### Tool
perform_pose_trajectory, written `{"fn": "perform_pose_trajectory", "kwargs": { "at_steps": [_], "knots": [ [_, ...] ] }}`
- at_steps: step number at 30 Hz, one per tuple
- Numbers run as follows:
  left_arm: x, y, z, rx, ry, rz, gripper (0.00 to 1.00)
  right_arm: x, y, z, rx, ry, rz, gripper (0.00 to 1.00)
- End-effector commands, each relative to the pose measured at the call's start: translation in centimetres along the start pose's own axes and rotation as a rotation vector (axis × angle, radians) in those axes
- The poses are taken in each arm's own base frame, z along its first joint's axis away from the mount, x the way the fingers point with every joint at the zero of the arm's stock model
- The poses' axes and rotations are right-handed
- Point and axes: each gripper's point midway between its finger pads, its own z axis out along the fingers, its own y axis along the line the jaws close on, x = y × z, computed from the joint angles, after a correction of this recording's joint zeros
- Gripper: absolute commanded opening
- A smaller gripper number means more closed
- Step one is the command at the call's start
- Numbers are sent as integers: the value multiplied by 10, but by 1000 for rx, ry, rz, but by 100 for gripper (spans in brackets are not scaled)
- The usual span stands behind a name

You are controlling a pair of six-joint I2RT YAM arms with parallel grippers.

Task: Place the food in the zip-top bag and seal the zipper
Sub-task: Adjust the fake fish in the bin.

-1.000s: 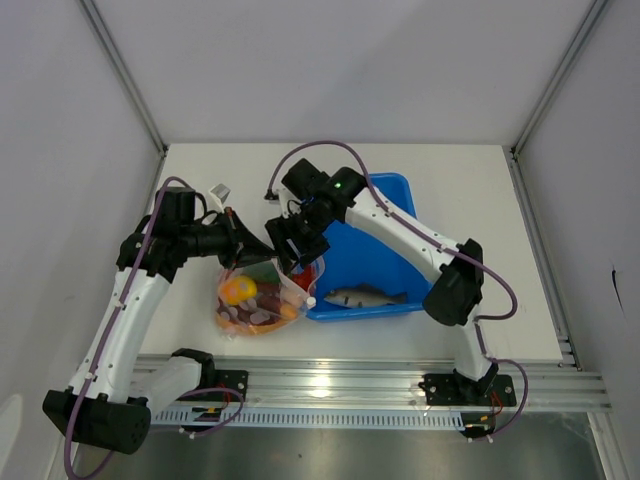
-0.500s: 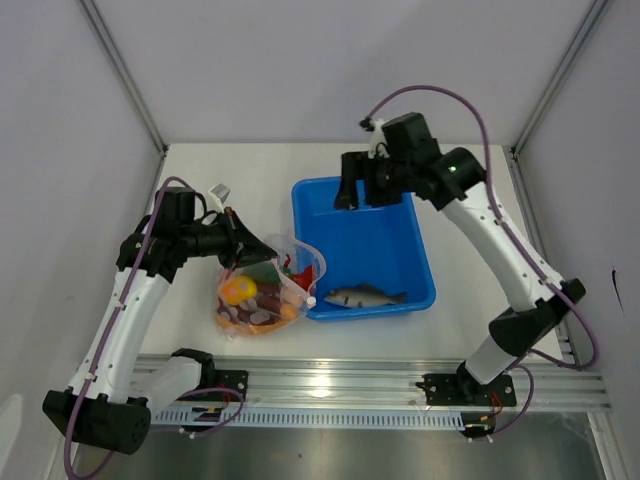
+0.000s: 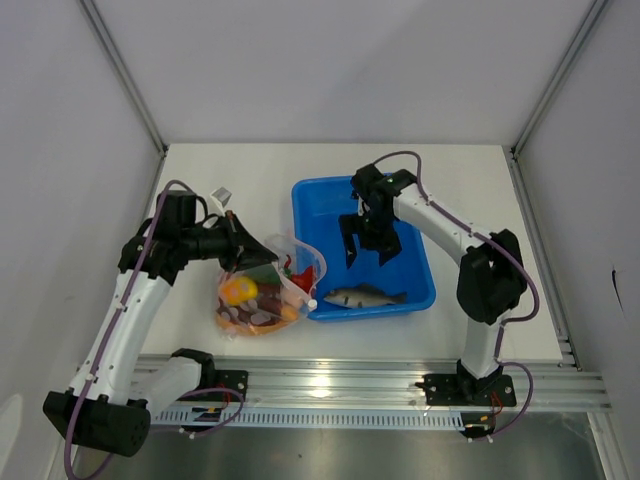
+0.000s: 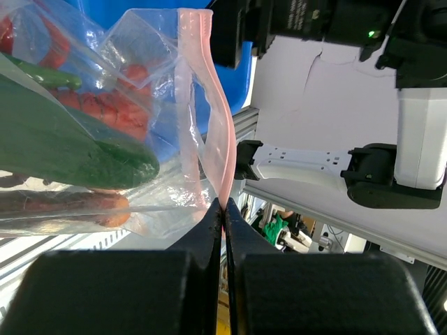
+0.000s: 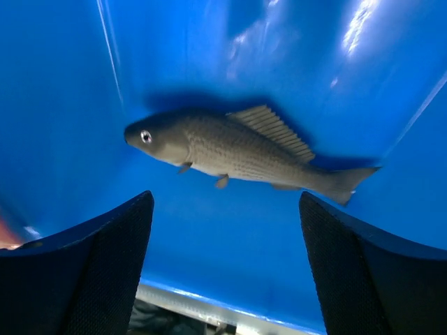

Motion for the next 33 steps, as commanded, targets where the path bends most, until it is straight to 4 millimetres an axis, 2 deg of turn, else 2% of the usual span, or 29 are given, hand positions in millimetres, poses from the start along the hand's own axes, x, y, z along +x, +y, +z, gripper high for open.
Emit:
{"fn": "perform_pose_trajectory", "kwargs": {
  "at_steps": [1,6,16,23,33],
  "knots": [
    [2,-1,-2,16,-2,31,1,15,12,0,-64,29,-24,87],
    [5,7,1,3,11,9,1,38,16,23,-38,115,-60,90],
    [8,10,-2,2,-23,5,0,92,40,56,-37,251,-191,90],
    [7,7,-2,12,-32,-2,0,93,37,75,-7,252,-193,89],
    [6,4,-3,15,-29,-2,1,103,19,98,53,270,-167,75]
  ]
}}
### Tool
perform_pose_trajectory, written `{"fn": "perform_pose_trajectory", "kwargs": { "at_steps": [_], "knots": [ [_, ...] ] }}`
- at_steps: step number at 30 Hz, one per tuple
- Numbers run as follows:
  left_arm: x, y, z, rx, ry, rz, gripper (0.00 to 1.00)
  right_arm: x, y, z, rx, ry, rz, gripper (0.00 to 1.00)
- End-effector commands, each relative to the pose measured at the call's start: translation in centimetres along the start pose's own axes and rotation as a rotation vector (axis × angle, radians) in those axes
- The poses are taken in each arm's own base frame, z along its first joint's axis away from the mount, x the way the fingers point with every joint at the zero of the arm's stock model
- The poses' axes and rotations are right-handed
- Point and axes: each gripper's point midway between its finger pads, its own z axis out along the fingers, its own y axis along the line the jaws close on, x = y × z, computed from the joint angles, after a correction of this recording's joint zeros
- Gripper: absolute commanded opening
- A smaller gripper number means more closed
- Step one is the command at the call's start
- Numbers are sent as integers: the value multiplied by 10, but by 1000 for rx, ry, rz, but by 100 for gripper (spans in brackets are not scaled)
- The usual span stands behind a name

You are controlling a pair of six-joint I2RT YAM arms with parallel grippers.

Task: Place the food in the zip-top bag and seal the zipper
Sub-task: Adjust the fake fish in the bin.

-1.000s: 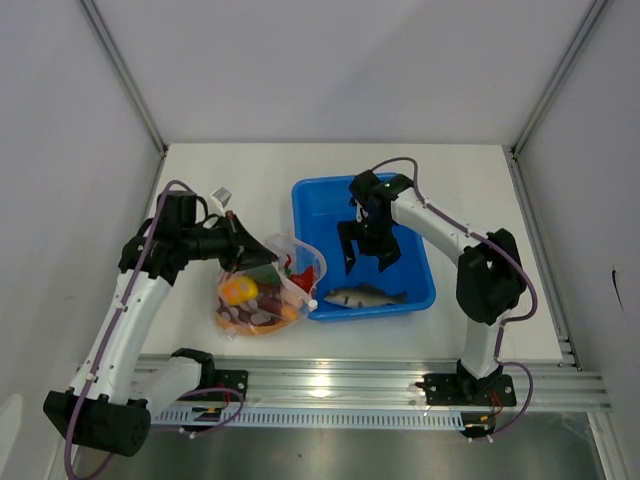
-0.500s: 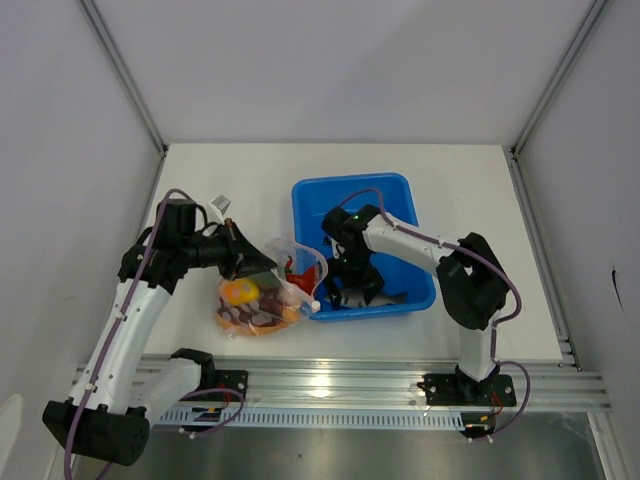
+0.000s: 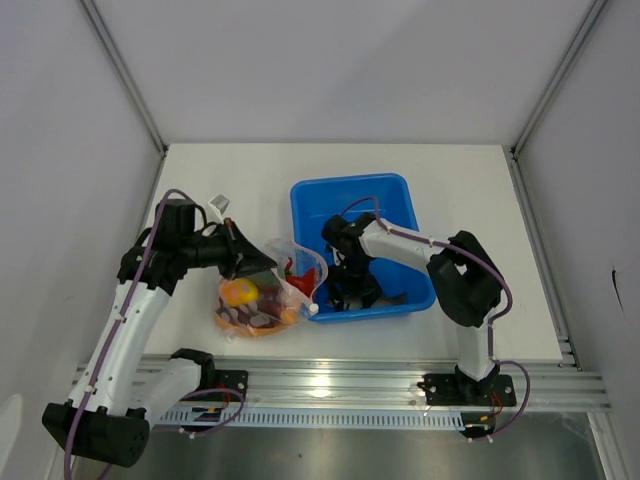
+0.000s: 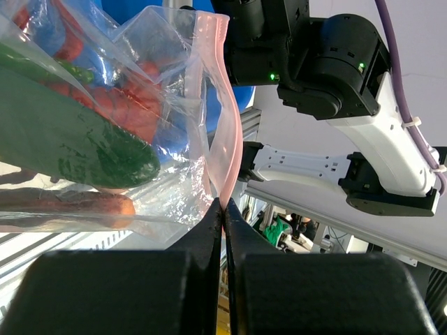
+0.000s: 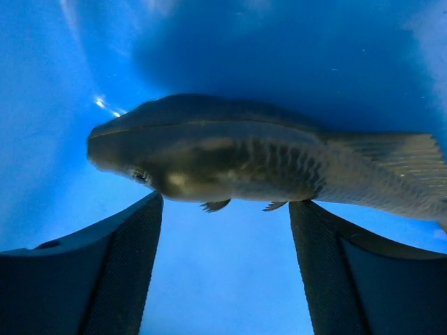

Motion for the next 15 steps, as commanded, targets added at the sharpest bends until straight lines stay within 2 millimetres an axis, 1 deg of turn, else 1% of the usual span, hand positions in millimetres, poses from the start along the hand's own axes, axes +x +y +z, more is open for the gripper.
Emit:
{"fn": "perform_pose_trajectory", "kwargs": {
  "at_steps": [1,4,5,6,7,8,11,12,13,15],
  "knots": [
    [-3,-7,-3,17,-14,8,1,-2,-16,18,68,-12,-7,74],
    [-3,-6,-2,12,-10,9,1,0,-24,24,81,-3,-3,64],
    [-2,-6,-2,11,-9,8,1,0,-26,25,86,-4,1,57],
    [-2,-5,-2,10,-9,8,1,-3,-31,25,91,-10,12,46],
    [-2,-4,-1,10,-6,5,0,-7,-34,25,100,-25,16,41],
    [-1,-1,0,7,-2,-1,1,-11,-38,25,112,-35,24,33],
    [-1,-2,1,11,5,-3,1,-30,-51,19,138,-80,54,25],
    [-1,-1,1,10,6,-4,1,-36,-55,15,146,-95,61,24],
    [-2,-3,1,12,4,-1,1,-49,-58,7,145,-130,74,22],
    [-2,-2,2,11,7,-4,0,-65,-67,-1,167,-172,90,19]
  ]
}}
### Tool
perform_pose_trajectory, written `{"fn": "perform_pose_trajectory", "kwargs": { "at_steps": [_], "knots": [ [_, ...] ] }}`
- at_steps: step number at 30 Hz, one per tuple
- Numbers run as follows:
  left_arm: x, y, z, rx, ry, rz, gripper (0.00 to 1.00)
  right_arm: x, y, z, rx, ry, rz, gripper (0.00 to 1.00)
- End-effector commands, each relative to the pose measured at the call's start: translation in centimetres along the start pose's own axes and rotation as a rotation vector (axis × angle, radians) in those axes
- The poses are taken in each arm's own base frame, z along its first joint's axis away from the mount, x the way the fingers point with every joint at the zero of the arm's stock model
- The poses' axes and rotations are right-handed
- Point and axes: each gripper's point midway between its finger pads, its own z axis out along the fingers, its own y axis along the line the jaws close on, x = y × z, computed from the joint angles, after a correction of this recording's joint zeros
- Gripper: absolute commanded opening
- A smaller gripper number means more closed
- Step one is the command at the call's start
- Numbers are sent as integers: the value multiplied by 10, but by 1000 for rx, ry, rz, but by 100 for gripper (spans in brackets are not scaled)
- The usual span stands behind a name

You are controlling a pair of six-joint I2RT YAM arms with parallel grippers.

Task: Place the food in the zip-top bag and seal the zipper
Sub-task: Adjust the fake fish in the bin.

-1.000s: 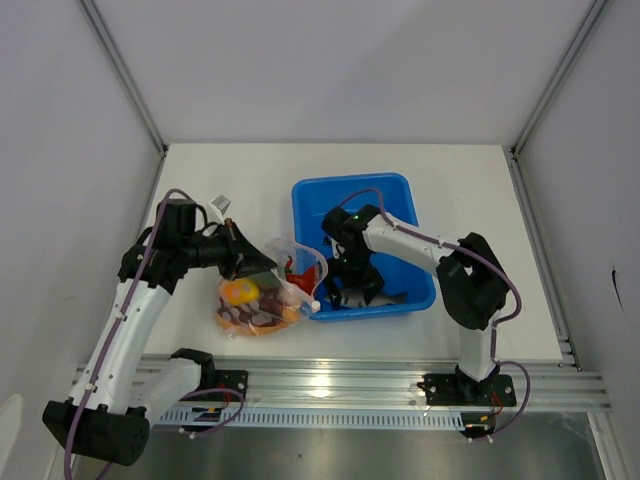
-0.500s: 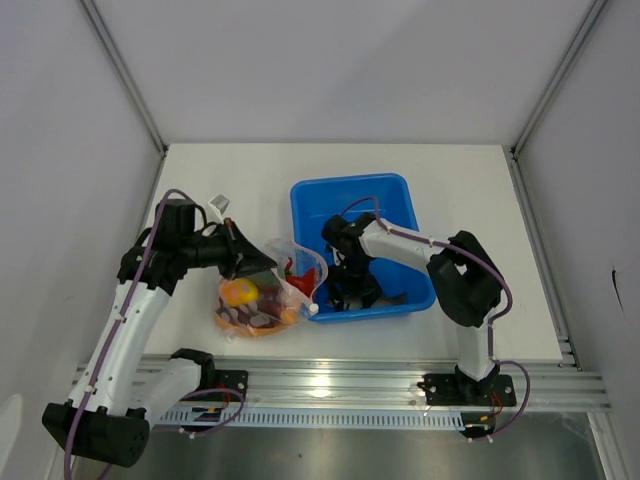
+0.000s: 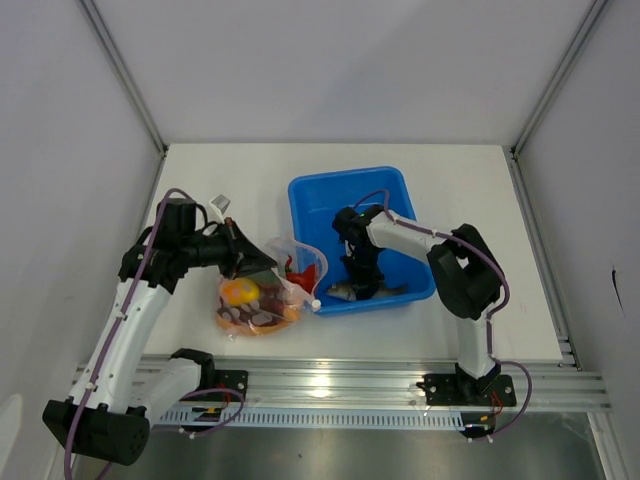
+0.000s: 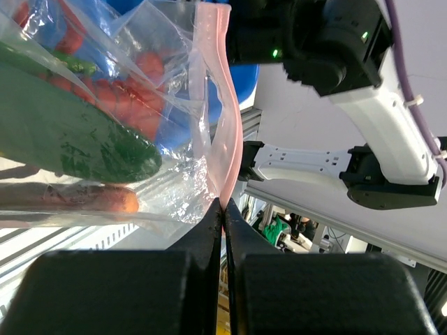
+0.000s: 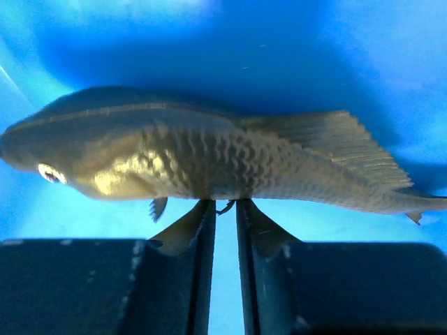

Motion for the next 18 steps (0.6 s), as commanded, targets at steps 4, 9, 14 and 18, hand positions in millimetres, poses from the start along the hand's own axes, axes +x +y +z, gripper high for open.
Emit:
{"fn": "perform_pose_trajectory", "kwargs": {
  "at_steps": [4,9,14,18],
  "knots": [
    [0,-4,-1,18,8,3,1,-112,-37,-38,106,-329,36,16],
    [3,-2,-2,14,17,2,1,-159,-50,-76,116,-467,75,14],
    [5,-2,-3,15,17,7,1,-172,-44,-97,85,-521,63,13],
    [5,-2,-3,15,13,6,1,-169,-42,-98,67,-525,60,12]
  ]
}}
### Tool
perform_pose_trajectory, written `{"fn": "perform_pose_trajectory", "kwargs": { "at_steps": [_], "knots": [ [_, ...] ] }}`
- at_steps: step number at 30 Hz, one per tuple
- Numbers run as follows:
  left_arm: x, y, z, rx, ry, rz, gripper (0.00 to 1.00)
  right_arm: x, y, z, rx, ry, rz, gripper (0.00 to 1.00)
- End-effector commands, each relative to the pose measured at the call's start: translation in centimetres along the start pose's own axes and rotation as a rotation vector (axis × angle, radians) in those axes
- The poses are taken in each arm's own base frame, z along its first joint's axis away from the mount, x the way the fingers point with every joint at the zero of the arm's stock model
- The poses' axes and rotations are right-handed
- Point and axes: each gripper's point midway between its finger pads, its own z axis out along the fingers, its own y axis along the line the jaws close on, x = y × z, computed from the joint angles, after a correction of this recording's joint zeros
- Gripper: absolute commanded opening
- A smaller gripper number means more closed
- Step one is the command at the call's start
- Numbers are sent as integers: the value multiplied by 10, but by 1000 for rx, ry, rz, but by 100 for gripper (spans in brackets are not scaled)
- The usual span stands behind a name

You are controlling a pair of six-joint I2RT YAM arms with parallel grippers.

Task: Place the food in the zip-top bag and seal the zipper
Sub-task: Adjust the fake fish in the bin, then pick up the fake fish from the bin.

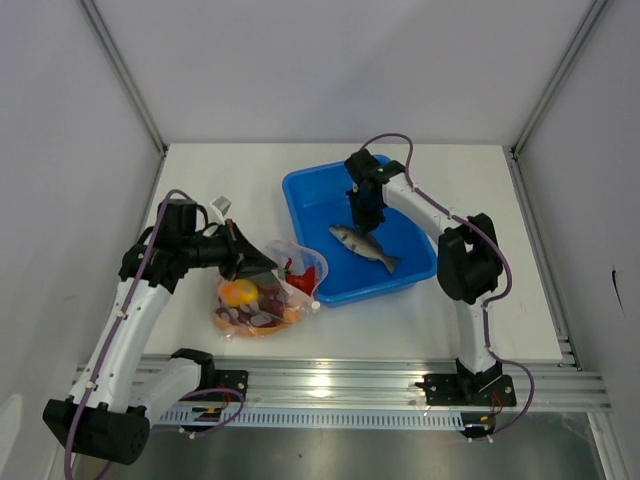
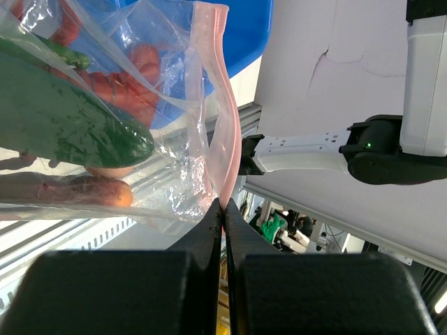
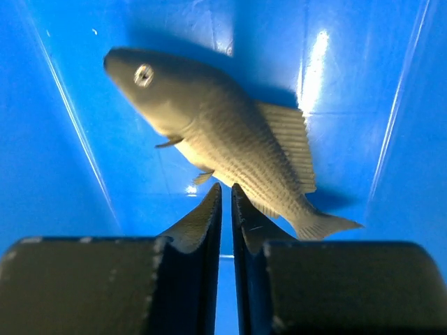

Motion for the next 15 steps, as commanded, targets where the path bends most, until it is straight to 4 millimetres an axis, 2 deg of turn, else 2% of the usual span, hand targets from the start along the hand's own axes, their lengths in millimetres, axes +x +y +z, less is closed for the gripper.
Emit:
{"fn": "perform_pose_trajectory", "kwargs": {
  "at_steps": [1,2,4,5,6,8,11,15],
  "knots": [
    [2,-4,-3,23,-5,24,0,-4,3,-9,-11,-31,-22,15],
    [2,-4,-3,25,-6,25,0,-2,8,-8,-39,-23,-36,18],
    [2,-4,-3,27,-2,23,1,2,5,-6,-35,-14,-50,38],
    [1,-5,-3,30,-4,24,1,5,2,-4,-22,-2,-61,64],
    [1,-5,-2,30,-4,23,0,8,-1,-2,-16,7,-88,74],
    [1,-5,-2,28,-4,23,1,13,-10,4,27,19,-118,85],
    [2,-5,-2,30,-2,25,1,24,-19,13,56,43,-154,91],
    [1,-6,-3,32,-6,26,1,45,-31,28,94,92,-167,92]
  ]
}}
